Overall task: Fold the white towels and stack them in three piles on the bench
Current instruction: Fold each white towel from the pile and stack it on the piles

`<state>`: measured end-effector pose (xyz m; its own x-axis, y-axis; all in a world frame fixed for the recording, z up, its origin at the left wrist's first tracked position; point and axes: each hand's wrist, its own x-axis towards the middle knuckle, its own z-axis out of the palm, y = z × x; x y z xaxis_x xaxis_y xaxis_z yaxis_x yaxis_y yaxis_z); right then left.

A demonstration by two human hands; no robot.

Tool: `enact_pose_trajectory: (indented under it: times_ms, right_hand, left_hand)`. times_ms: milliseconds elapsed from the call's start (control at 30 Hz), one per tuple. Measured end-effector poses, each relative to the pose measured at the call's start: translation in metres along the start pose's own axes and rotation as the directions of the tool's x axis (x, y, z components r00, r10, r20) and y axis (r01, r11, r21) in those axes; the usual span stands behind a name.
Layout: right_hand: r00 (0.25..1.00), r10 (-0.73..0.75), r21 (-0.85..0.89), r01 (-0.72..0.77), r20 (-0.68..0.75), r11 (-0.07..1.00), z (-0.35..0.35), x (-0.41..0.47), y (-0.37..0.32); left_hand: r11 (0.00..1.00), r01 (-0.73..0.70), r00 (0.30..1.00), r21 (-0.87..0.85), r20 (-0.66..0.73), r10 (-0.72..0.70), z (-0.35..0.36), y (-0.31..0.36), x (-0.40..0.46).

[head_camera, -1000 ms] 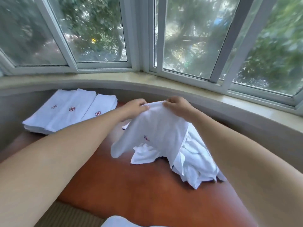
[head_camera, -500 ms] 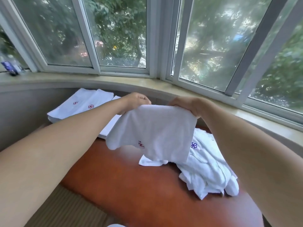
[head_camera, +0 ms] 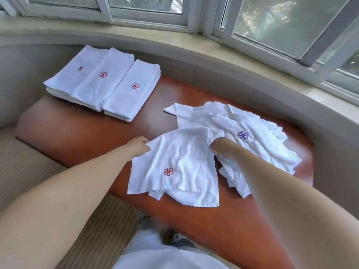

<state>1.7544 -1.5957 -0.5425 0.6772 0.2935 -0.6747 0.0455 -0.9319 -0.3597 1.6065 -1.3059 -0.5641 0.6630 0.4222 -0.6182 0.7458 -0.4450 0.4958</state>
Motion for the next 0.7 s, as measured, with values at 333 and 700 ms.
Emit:
enact_pose_trajectory:
  times_ms: [333,700]
  right_hand:
    - [0.971,0.237,0.242,-0.238,0.036,0.94,0.08,0.052,0.031]
    - [0.963,0.256,0.654,-0.144,-0.079,0.743,0.106,0.111,0.017]
  left_hand:
    - [0.929,0.347,0.938,-0.127,0.052,-0.343,0.044,-0.101,0.048]
    - [0.83,0.398,0.917,-0.391,0.144,-0.371,0.042,-0.114,0.123]
